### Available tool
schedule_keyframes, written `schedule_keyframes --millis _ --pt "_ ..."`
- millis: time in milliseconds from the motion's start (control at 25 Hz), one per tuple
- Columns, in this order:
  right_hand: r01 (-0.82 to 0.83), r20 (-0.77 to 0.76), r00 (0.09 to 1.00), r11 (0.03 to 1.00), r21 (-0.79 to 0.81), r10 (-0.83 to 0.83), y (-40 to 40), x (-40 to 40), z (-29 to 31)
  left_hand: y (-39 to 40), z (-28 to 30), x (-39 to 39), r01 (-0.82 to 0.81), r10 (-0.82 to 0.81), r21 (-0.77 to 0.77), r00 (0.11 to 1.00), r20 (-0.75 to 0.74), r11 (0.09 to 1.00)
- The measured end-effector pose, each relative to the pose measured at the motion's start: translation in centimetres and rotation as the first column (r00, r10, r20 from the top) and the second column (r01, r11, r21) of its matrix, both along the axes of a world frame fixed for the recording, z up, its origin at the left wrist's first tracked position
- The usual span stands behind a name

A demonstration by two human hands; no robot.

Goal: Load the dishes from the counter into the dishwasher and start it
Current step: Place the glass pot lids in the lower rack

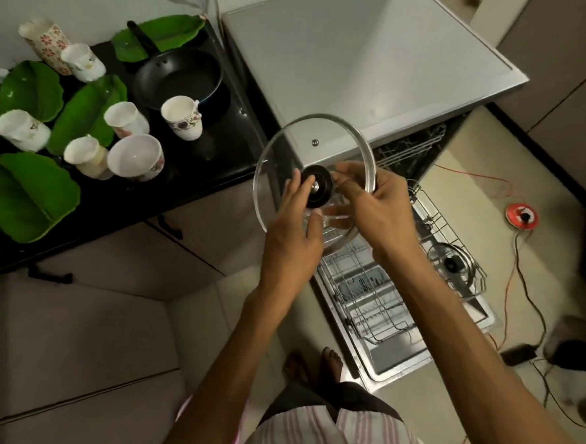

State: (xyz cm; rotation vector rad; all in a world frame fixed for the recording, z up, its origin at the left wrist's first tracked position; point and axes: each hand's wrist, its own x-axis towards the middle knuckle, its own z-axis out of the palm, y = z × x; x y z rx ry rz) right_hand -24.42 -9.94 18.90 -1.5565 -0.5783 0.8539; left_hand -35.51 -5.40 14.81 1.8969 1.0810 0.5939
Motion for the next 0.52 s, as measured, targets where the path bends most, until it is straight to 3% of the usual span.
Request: schedule_keyframes --millis 240,520 --pt "0.075 0.097 0.993 0.994 -0.082 -0.067 -3.9 3.1 -2.2 -3.5 -1.9 3.3 0.135 -0.129 -0.106 0.99 0.061 0.985" --pt "0.107 0.245 0.967 0.982 -0.153 -0.067 -9.2 10.0 -5.0 -9.0 -3.4 10.5 0.166 -0.167 -0.146 0.986 0.004 0.975"
